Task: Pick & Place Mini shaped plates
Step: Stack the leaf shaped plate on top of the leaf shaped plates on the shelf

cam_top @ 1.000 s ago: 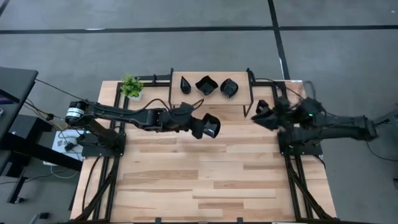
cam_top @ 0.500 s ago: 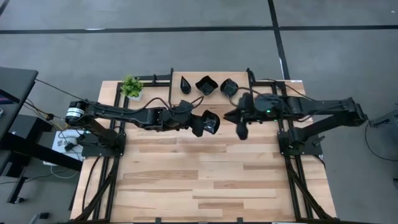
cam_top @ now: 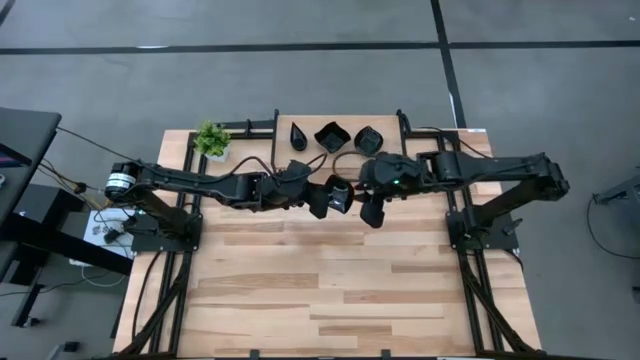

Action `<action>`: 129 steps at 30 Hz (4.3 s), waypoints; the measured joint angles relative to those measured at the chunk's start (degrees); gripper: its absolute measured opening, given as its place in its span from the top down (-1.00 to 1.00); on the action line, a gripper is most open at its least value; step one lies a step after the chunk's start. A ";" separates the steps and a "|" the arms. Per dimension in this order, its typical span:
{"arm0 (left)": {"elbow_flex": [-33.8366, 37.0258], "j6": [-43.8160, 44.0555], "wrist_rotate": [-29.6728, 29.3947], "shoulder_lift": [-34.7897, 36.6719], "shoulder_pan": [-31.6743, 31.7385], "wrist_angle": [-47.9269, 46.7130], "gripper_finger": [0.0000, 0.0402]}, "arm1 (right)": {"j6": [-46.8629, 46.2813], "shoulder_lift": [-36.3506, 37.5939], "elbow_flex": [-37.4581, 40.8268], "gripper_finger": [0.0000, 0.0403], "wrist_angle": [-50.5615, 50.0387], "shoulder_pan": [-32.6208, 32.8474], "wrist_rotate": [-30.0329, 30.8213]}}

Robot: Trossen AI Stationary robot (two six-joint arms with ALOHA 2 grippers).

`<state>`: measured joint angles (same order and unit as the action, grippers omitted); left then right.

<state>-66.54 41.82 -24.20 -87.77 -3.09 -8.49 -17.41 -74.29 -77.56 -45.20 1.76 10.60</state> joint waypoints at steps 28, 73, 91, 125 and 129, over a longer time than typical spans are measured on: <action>0.00 0.00 -0.21 -0.07 -0.02 0.48 0.98 | 4.42 -11.31 -11.58 0.49 -8.64 0.11 9.17; -0.04 -4.56 0.19 4.25 0.00 3.32 0.32 | 3.85 -11.34 -11.52 1.00 -8.64 0.17 8.91; 13.37 -10.56 0.03 22.15 -1.39 4.39 0.26 | -1.10 -5.20 -11.52 1.00 -9.82 -18.31 9.12; 40.39 -25.05 3.70 48.78 -8.91 20.59 0.32 | 11.36 -10.13 -8.22 1.00 -11.92 -50.42 -27.27; 41.55 -26.23 4.32 52.93 -10.82 20.71 0.33 | 10.30 -10.18 -5.61 1.00 -8.33 -50.40 -27.29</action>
<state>-25.00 15.60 -19.88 -34.84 -13.91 12.22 -7.11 -84.47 -83.17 -53.53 -48.64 -16.70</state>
